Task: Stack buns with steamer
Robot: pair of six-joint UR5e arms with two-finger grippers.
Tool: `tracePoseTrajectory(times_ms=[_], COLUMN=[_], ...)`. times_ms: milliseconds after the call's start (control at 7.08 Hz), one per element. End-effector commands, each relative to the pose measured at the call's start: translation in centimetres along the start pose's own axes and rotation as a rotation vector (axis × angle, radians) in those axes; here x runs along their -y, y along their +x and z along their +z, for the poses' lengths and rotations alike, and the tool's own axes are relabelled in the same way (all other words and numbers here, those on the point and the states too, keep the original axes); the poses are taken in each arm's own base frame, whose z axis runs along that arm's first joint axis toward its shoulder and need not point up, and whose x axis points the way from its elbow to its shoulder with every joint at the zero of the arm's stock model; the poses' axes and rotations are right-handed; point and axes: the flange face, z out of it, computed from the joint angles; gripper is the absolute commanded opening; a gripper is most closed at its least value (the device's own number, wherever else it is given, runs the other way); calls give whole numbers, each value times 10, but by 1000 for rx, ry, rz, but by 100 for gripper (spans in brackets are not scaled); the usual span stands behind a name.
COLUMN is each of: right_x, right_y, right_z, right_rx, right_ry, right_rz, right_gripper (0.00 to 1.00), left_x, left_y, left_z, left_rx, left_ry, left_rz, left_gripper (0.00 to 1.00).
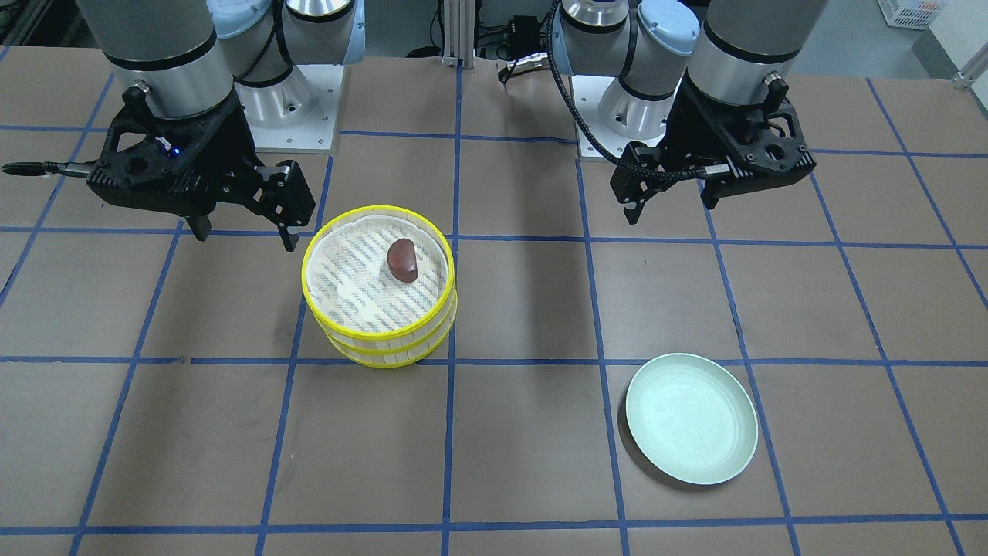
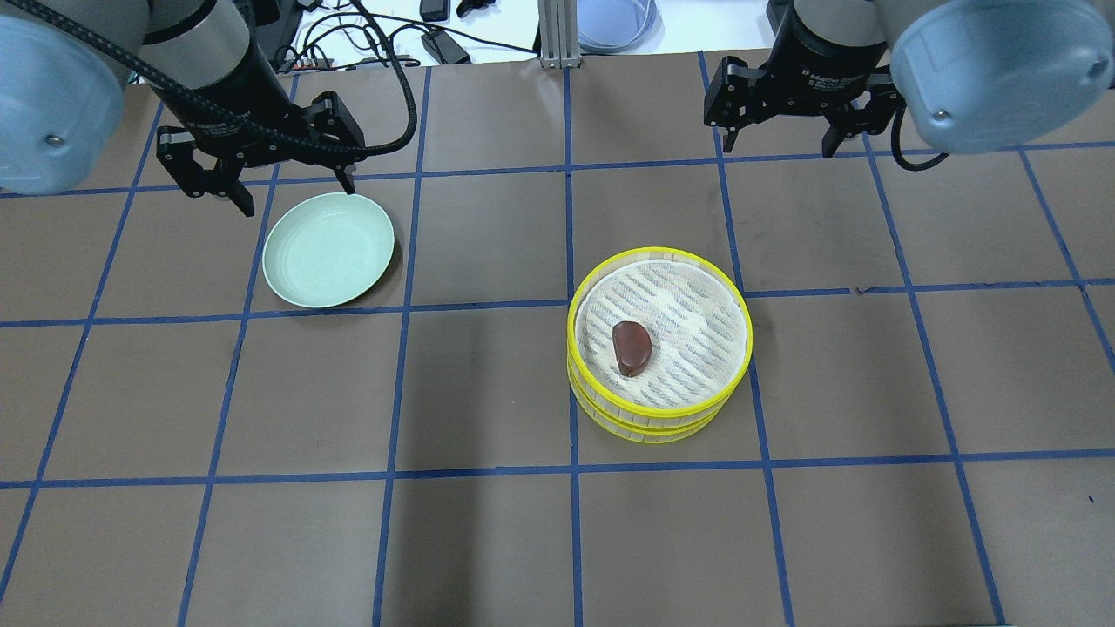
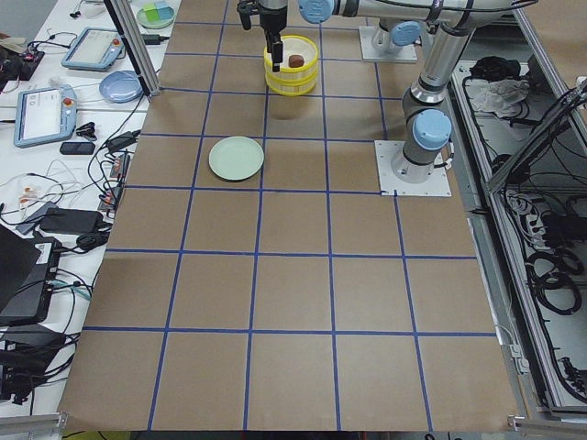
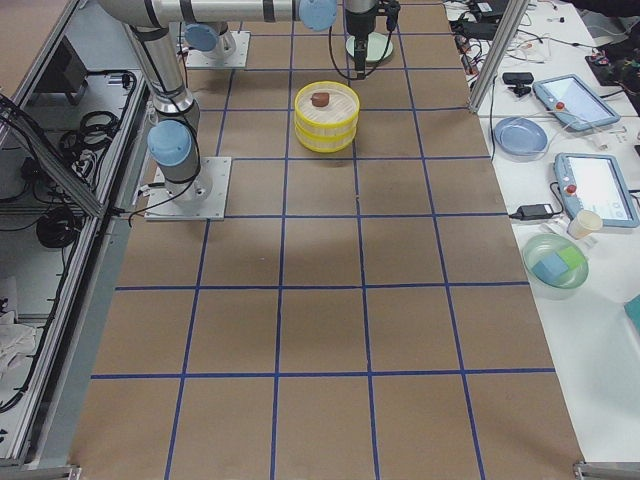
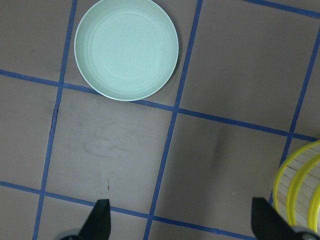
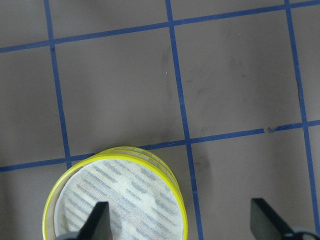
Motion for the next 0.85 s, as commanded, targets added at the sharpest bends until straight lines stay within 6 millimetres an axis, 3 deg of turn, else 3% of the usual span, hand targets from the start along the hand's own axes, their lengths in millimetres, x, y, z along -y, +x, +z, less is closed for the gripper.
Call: tracePoseTrajectory(times_ms=[0, 706], right_x=[0, 0], right_y=[0, 0], right_z=[0, 0], right_rx=[0, -1], right_ry=[0, -3], right_rz=[0, 0], right_gripper=[100, 100], left_x=[0, 0], left_y=[0, 0], left_z=[0, -1], left_rx=[-3, -2], left_ry=[-1, 3], left_rz=[0, 0], left_gripper=[100, 100])
